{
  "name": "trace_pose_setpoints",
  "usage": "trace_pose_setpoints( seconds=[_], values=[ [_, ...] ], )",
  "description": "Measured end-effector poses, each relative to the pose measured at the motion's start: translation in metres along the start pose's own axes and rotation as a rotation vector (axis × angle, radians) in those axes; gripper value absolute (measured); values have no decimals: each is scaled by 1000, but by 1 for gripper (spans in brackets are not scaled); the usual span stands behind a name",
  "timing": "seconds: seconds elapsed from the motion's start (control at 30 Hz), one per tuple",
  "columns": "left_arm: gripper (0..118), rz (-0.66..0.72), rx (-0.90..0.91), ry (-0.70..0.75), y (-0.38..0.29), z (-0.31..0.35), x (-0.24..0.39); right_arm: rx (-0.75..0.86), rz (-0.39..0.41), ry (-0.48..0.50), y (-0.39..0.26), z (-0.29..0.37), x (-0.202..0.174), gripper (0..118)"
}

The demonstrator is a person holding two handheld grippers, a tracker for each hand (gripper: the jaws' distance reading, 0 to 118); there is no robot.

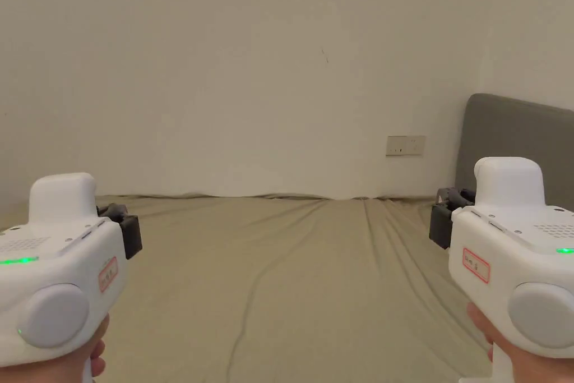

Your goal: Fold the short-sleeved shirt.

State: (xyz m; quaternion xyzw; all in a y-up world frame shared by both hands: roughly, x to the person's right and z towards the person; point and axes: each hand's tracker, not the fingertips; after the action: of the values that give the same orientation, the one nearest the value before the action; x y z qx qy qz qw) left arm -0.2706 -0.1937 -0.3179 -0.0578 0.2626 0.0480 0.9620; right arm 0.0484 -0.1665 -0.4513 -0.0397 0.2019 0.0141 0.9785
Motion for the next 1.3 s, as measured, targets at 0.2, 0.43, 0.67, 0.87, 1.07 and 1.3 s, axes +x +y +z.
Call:
trace_pose_setpoints(
  seconds=[0.2,0.43,0.67,0.87,1.07,1.3],
  values=[
    [9,-145,82,90,-30,31,29,-54,-28,-39,-59,20,1,4],
    [10,-115,67,-5,-21,47,41,-60,-47,-5,-52,22,4,4],
    [118,-96,99,-32,-10,53,41,-46,2,49,-39,26,-2,118],
    [118,-121,89,-14,-7,49,42,31,-20,60,-32,39,-3,118],
    [118,-161,61,-15,-5,47,48,32,-1,41,-29,38,-3,118],
    [118,-116,46,-71,-5,52,49,13,11,34,-27,38,-5,118]
  ],
)
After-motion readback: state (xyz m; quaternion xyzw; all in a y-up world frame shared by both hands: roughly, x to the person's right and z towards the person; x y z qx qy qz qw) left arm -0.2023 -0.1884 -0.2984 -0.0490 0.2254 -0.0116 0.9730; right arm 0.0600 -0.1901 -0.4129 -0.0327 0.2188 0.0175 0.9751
